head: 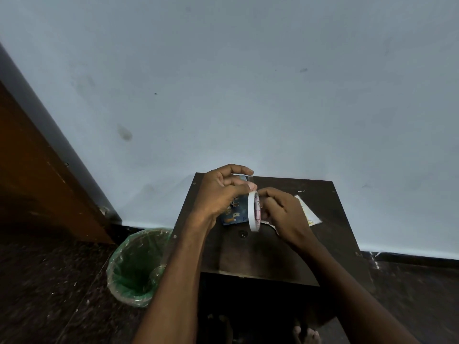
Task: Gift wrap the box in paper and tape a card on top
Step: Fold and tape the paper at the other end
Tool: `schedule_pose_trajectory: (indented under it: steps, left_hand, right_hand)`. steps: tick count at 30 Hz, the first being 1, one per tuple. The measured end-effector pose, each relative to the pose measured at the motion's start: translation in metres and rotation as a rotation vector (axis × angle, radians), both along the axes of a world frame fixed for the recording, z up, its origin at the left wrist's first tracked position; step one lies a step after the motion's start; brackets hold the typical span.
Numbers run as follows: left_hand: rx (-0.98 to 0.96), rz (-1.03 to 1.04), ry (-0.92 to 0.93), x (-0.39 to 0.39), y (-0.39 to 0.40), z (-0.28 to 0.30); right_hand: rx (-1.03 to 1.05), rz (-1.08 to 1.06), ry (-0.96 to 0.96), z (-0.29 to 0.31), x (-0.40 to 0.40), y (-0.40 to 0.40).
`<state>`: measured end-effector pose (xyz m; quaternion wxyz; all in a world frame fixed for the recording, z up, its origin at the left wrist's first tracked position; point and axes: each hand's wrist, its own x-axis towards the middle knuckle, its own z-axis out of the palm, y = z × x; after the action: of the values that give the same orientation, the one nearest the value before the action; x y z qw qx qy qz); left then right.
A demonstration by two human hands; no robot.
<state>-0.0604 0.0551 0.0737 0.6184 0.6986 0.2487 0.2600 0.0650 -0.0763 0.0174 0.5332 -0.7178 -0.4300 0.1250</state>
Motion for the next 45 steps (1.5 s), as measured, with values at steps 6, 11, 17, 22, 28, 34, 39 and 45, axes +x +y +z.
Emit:
schedule_pose_trajectory:
  steps: [6, 11, 17, 22, 28, 34, 39, 45]
  left_hand:
    - [0.190, 0.018, 0.115, 0.004, -0.005, -0.004]
    - [0.227, 0.030, 0.141, 0.006, -0.004, -0.005]
    - [0.236, 0.024, 0.153, 0.006, -0.005, -0.006]
    - [0.232, 0.021, 0.149, 0.004, -0.005, -0.006]
    - [0.237, 0.010, 0.141, 0.004, -0.004, -0.005]
    - [0.249, 0.017, 0.138, 0.004, -0.001, -0.005]
    - [0.237, 0.008, 0.135, 0.003, -0.004, -0.008]
    - [0.251, 0.000, 0.137, 0.004, -0.003, -0.009]
  right_hand:
    - [-0.337, -0.300, -0.236, -0.008, 0.033, -0.009]
    - [-0.571, -0.209, -0.266, -0.014, 0.030, -0.008]
    - [-0.607, -0.235, -0.362, -0.008, 0.025, -0.017]
    - [-0.644, -0.191, -0.432, -0.009, 0.022, -0.023]
    - [-0.733, -0.078, -0.507, -0.003, 0.020, -0.031]
    - [-0.731, -0.047, -0.499, -0.007, 0.018, -0.027]
    - [-0.705, -0.077, -0.531, -0.008, 0.012, -0.027]
    - [-0.597, -0.152, -0.365, 0.005, 0.034, -0.041]
